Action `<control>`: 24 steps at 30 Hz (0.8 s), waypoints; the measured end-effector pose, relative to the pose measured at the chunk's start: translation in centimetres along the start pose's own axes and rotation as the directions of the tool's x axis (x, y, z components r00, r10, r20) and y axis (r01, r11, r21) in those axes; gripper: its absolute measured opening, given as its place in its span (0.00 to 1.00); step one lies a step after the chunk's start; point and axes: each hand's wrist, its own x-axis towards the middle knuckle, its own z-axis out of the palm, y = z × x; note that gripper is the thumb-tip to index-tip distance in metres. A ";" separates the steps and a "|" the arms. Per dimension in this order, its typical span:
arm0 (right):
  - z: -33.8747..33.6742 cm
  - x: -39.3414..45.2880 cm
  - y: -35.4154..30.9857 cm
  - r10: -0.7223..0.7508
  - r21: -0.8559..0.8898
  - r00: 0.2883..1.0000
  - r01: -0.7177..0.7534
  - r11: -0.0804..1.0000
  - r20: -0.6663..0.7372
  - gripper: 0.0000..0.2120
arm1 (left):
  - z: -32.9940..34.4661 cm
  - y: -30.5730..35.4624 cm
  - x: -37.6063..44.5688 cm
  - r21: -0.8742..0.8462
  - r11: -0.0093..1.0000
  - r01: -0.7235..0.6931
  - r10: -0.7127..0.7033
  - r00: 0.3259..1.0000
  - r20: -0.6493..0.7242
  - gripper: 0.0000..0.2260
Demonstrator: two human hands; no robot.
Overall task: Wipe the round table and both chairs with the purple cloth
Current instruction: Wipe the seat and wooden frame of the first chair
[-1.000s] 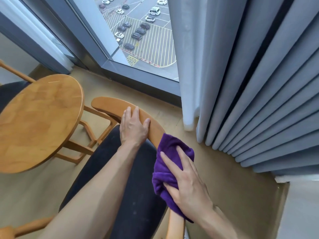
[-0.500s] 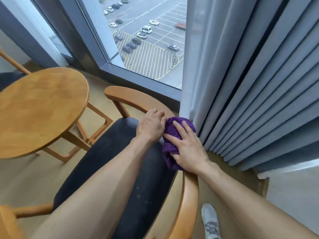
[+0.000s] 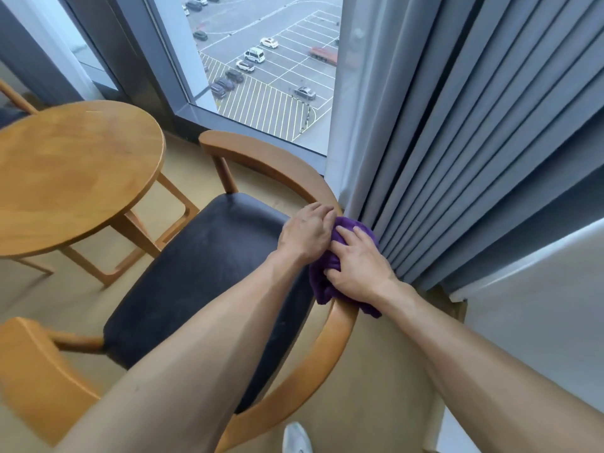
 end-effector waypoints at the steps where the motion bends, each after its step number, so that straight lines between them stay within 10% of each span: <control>1: 0.2 -0.8 -0.2 0.010 0.006 1.000 -0.010 1.000 -0.024 0.27 | 0.1 0.2 -0.8 -0.038 0.999 -0.001 0.000 1.000 -0.004 0.18; 11: 1.2 -9.1 -2.3 0.052 0.431 0.985 0.024 0.902 -0.165 0.34 | 1.4 2.2 -10.7 -0.436 0.899 0.039 -0.065 0.997 -0.046 0.16; 16: -0.1 -10.4 -0.8 0.139 0.821 0.981 0.036 0.569 -0.139 0.35 | 2.0 2.0 -12.6 -0.284 0.947 0.152 -0.129 0.987 0.098 0.29; 24: -0.5 -9.6 0.9 0.490 0.779 0.824 -0.099 0.620 -0.285 0.21 | 1.8 6.9 -11.8 0.055 0.979 0.195 -0.199 0.978 0.058 0.21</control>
